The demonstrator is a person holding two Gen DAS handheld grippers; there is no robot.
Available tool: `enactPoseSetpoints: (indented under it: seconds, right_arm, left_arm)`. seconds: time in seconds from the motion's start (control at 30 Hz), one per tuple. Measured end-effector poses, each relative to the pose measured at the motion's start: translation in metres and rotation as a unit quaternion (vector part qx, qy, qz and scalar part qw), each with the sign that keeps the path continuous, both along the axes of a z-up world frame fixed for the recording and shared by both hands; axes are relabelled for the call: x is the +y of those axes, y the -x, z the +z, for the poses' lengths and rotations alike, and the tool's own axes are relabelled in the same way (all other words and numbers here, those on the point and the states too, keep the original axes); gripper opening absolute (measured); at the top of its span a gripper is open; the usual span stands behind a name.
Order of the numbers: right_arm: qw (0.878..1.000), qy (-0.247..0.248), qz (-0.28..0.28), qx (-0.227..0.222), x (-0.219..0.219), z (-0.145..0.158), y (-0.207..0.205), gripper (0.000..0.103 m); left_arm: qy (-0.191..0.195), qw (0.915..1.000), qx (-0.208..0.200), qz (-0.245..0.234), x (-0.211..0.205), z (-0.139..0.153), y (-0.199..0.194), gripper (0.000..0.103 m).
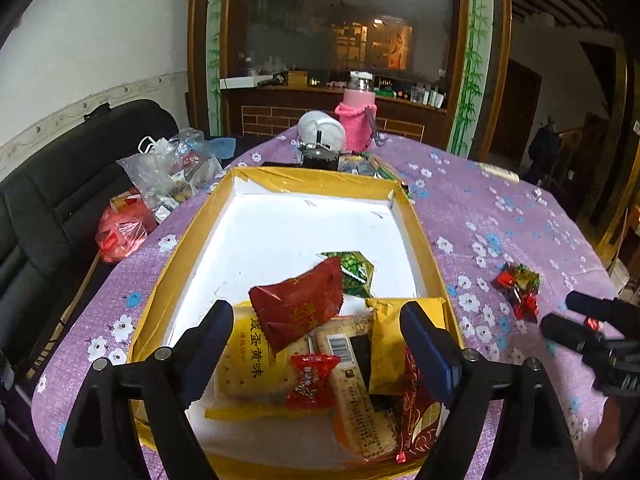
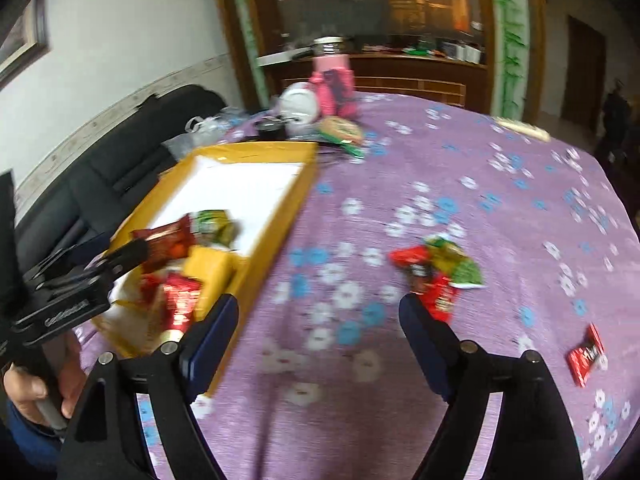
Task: Organize snacks
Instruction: 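Move both grippers back toward the remaining red candies on the table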
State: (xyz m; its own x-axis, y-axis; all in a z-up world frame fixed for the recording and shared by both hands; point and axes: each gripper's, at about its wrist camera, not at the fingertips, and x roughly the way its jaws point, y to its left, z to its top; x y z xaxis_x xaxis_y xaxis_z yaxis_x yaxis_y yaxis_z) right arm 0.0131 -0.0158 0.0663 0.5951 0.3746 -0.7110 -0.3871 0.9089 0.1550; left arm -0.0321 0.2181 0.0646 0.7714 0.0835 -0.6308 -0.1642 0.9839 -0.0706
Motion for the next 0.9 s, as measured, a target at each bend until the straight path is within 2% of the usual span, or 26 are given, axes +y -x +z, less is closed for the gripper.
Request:
enactPoseSetpoints:
  seconds: [0.07, 0.17, 0.23, 0.27, 0.33, 0.43, 0.57, 0.63, 0.7, 0.77, 0.8, 0.83, 0.87, 0.9]
  right_arm:
    - [1.0, 0.003, -0.016, 0.007, -0.013, -0.002, -0.006, 0.082]
    - [0.998, 0.028, -0.061, -0.007, -0.036, -0.002, -0.014, 0.082]
    - [0.994, 0.028, -0.103, -0.013, -0.059, -0.002, -0.018, 0.083]
    - [0.991, 0.023, -0.132, -0.017, -0.071, -0.003, -0.019, 0.087]
    - [0.983, -0.001, -0.183, -0.015, -0.097, -0.007, -0.024, 0.087]
    - [0.971, -0.037, -0.236, 0.027, -0.133, -0.018, -0.036, 0.087]
    - [0.954, -0.054, -0.284, 0.08, -0.17, -0.03, -0.046, 0.087]
    - [0.943, -0.069, -0.316, 0.085, -0.188, -0.031, -0.044, 0.086]
    - [0.932, -0.065, -0.347, 0.087, -0.203, -0.028, -0.041, 0.085]
    - [0.918, -0.068, -0.379, 0.094, -0.22, -0.031, -0.035, 0.068]
    - [0.912, -0.074, -0.389, 0.112, -0.228, -0.036, -0.035, 0.063]
    - [0.906, -0.08, -0.395, 0.129, -0.235, -0.041, -0.034, 0.055]
    - [0.898, -0.088, -0.404, 0.148, -0.242, -0.047, -0.033, 0.05]
    - [0.892, -0.093, -0.412, 0.161, -0.247, -0.052, -0.032, 0.049]
  left_arm:
    - [0.0, 1.0, 0.005, -0.001, -0.002, 0.0, -0.001, 0.088]
    - [-0.001, 1.0, 0.008, -0.006, -0.008, 0.002, 0.0, 0.088]
    - [0.0, 1.0, 0.004, -0.008, -0.012, 0.006, 0.001, 0.089]
    - [-0.001, 1.0, 0.002, -0.009, -0.015, 0.007, 0.001, 0.089]
    - [-0.003, 0.9999, 0.0, -0.015, -0.022, 0.011, 0.0, 0.089]
    - [-0.006, 0.9995, -0.002, -0.03, -0.038, 0.016, -0.003, 0.089]
    - [-0.005, 0.9981, 0.007, -0.06, -0.064, 0.021, -0.012, 0.089]
    - [0.009, 0.9968, 0.024, -0.076, -0.08, 0.023, -0.023, 0.089]
    - [0.03, 0.9948, 0.043, -0.088, -0.093, 0.023, -0.035, 0.089]
    - [0.058, 0.9902, 0.076, -0.102, -0.107, 0.018, -0.051, 0.089]
    - [0.078, 0.9856, 0.098, -0.114, -0.115, 0.013, -0.06, 0.085]
    - [0.091, 0.982, 0.113, -0.121, -0.121, 0.01, -0.066, 0.074]
    - [0.099, 0.9789, 0.126, -0.127, -0.127, 0.006, -0.072, 0.068]
    - [0.102, 0.9764, 0.138, -0.13, -0.135, 0.003, -0.076, 0.059]
